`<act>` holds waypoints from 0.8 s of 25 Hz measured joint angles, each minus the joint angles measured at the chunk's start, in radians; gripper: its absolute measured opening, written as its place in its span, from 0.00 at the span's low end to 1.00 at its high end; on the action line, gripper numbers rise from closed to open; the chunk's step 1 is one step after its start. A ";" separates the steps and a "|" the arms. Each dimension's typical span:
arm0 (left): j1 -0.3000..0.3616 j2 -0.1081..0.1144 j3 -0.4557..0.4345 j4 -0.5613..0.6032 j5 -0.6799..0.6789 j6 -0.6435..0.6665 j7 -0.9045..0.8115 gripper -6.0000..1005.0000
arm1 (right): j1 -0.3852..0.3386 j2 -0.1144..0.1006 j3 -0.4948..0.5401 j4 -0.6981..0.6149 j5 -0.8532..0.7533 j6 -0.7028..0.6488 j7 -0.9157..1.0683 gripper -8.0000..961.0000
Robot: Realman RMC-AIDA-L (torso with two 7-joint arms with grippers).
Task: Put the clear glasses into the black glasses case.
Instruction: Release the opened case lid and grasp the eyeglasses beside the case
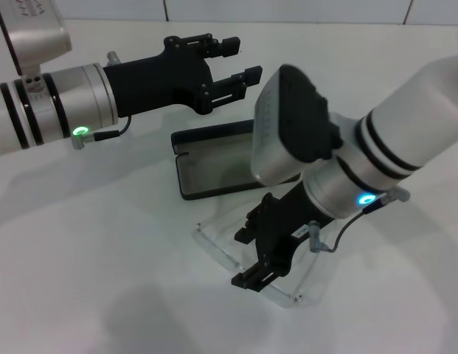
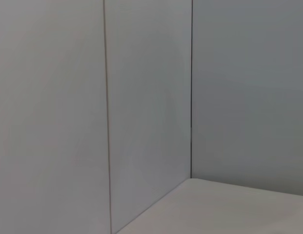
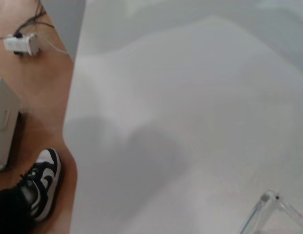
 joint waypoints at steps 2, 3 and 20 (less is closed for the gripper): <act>0.000 0.000 0.000 0.000 0.002 0.000 0.000 0.56 | 0.017 0.000 -0.025 0.025 0.004 0.025 0.009 0.71; 0.000 0.000 0.000 0.000 0.003 0.000 0.000 0.56 | 0.025 0.000 -0.037 0.037 0.007 0.038 0.014 0.71; 0.002 0.002 -0.006 0.001 0.023 -0.002 0.001 0.56 | 0.042 -0.001 -0.016 0.081 -0.047 0.025 0.060 0.35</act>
